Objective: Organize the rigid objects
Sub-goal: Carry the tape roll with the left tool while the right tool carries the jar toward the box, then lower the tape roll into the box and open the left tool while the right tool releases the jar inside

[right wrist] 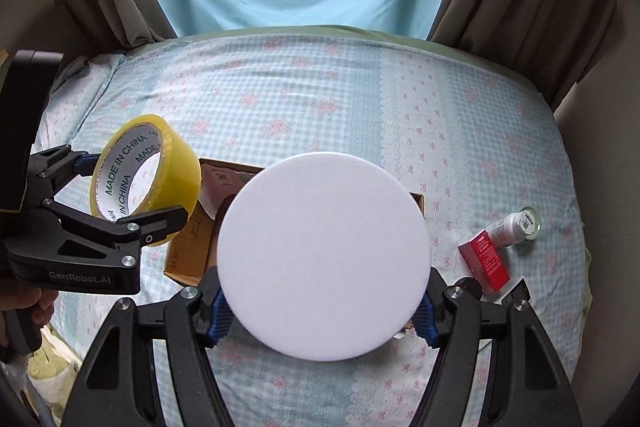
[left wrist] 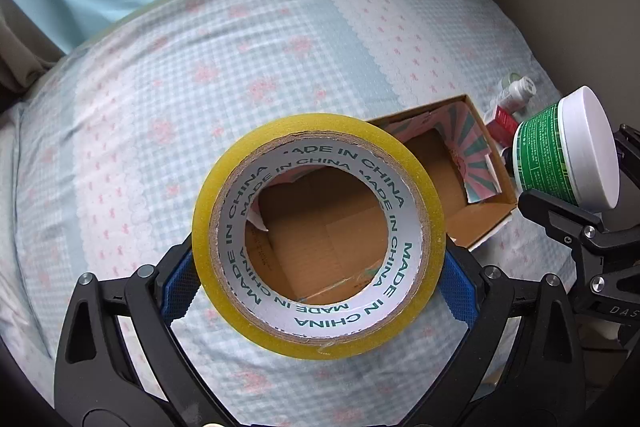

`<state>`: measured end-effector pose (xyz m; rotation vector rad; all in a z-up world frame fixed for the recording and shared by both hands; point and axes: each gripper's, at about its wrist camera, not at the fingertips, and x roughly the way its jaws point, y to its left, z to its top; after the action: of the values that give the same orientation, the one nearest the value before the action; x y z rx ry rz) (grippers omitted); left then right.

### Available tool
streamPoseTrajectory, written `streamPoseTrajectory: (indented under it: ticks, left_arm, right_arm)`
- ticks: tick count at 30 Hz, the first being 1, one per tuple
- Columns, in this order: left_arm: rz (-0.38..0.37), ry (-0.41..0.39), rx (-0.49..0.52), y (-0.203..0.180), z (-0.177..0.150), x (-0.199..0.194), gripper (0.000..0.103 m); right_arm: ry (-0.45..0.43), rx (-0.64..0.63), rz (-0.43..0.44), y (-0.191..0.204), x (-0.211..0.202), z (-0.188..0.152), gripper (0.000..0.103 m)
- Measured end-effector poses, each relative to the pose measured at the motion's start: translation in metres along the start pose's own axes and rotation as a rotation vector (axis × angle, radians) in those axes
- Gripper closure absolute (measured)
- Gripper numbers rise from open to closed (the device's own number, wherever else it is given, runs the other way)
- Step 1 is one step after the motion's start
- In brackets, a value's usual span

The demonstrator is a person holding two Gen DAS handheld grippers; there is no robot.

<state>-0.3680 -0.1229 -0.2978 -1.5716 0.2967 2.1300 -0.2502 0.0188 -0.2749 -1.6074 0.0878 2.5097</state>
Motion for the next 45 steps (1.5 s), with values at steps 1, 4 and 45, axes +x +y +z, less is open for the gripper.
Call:
streamPoseTrajectory:
  ticks: [1,4,45]
  left_arm:
    - [-0.005,0.024,0.011,0.000,0.002,0.014,0.006]
    - [-0.014,0.093,0.056,-0.002,0.004,0.058,0.006]
    - [-0.020,0.155,0.175,-0.035,-0.025,0.080,0.000]
  right_arm:
    - [0.021,-0.018,-0.001,-0.001,0.012,0.000,0.037]
    - [0.098,-0.037,0.022,-0.007,0.049,-0.003,0.037]
    - [0.188,-0.230,0.006,-0.033,0.107,-0.051,0.000]
